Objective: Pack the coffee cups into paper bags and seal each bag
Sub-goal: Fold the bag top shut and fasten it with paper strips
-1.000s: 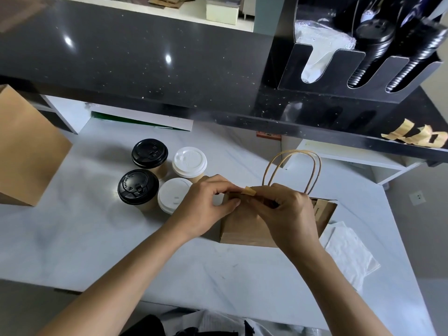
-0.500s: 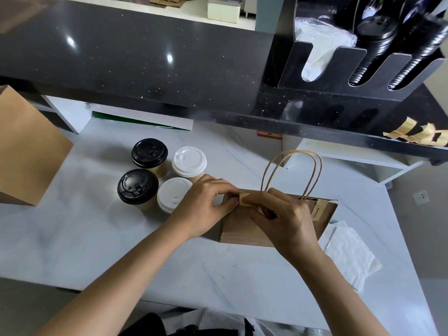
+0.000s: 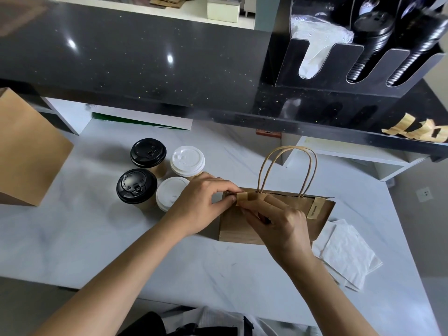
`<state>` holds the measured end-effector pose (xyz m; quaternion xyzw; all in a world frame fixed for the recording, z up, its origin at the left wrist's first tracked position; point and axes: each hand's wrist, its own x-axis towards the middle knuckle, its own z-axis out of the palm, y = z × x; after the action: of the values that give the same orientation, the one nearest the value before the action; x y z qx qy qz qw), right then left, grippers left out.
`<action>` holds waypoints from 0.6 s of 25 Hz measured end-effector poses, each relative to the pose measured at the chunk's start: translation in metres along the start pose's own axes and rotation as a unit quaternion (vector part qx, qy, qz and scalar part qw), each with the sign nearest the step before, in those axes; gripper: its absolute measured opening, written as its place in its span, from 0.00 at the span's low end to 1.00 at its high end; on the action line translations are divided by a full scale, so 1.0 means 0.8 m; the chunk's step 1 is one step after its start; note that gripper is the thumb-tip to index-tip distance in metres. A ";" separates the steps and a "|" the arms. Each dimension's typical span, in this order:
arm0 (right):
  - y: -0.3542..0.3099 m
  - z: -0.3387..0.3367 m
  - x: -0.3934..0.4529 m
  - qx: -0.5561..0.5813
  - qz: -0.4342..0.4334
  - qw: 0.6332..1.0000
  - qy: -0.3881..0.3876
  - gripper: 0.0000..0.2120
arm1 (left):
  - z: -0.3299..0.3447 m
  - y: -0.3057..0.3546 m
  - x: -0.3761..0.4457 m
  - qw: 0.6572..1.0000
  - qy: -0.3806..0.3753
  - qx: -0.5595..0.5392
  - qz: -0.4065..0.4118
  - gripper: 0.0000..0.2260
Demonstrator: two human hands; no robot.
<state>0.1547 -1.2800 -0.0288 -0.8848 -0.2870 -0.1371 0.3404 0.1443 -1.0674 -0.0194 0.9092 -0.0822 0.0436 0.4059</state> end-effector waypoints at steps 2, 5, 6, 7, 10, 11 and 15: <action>-0.003 0.001 0.001 -0.011 0.007 1.000 0.006 0.08 | -0.002 0.001 0.001 1.000 -0.006 0.014 0.005 0.08; -0.005 0.001 0.002 -0.003 0.010 1.000 0.011 0.07 | -0.004 0.003 0.002 1.000 -0.015 0.025 0.008 0.08; -0.005 0.000 0.001 -0.001 0.007 1.000 0.010 0.07 | -0.004 0.004 0.003 0.999 -0.016 0.027 0.009 0.09; -0.004 0.000 0.000 -0.002 0.002 1.000 0.011 0.06 | -0.003 0.005 0.003 0.999 -0.015 0.030 0.010 0.09; -0.004 0.000 -0.001 -0.011 -0.006 1.000 0.020 0.07 | 0.000 0.007 0.004 0.998 -0.006 0.061 0.021 0.08; -0.004 0.000 -0.001 -0.013 -0.006 1.000 0.022 0.08 | 0.001 0.007 0.004 0.997 -0.002 0.073 0.028 0.09; -0.002 0.003 -0.002 -0.033 -0.006 0.999 0.013 0.09 | 0.001 0.009 0.002 0.995 0.007 0.096 0.035 0.10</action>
<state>0.1527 -1.2784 -0.0304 -0.8920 -0.2831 -0.1603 0.3138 0.1447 -1.0729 -0.0144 0.9400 -0.1071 0.0718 0.3159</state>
